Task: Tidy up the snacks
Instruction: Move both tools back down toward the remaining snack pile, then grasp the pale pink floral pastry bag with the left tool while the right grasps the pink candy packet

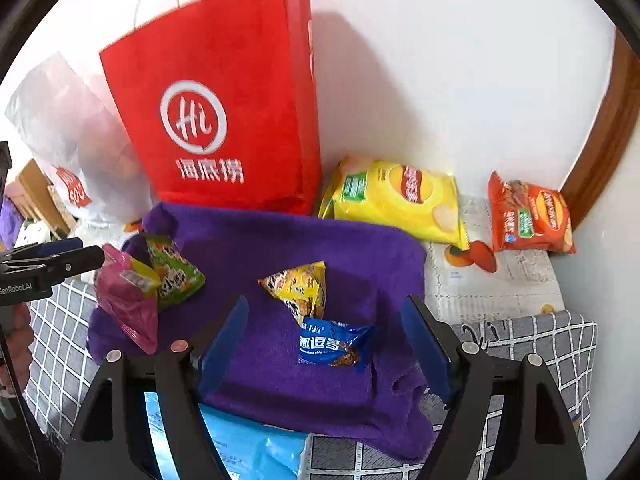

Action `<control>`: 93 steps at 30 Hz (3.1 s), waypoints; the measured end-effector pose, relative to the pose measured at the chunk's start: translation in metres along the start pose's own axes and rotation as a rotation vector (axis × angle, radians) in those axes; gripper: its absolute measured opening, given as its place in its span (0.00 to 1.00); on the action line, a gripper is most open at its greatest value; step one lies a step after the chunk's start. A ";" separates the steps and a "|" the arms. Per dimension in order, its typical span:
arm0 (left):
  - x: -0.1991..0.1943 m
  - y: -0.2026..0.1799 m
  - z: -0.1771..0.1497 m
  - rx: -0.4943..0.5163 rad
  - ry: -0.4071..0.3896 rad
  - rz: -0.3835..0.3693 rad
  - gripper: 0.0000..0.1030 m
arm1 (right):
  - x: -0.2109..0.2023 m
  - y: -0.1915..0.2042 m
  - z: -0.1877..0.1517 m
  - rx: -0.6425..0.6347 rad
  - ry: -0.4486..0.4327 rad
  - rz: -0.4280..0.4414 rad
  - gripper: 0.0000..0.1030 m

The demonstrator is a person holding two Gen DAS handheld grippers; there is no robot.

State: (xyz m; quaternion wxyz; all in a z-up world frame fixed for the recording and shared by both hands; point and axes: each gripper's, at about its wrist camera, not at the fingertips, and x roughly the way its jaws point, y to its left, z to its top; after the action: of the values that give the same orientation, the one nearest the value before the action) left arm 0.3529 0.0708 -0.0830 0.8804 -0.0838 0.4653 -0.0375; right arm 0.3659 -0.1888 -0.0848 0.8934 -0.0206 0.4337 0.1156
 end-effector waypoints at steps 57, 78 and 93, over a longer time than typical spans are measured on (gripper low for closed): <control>-0.133 -0.015 -0.137 0.094 -0.089 -0.012 0.78 | -0.069 0.088 -0.220 0.133 0.154 0.143 0.65; -0.096 -0.009 -0.211 0.052 0.001 -0.022 0.77 | -0.079 0.052 -0.242 -0.022 -0.042 0.022 0.34; -0.073 -0.048 -0.270 0.137 0.059 -0.015 0.78 | -0.060 0.029 -0.241 -0.003 0.018 -0.028 0.34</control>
State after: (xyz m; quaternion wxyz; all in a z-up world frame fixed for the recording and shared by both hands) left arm 0.0898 0.0038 -0.1642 0.8695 -0.0258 0.4870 -0.0784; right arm 0.1381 -0.2048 -0.1867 0.8909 -0.0291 0.4413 0.1035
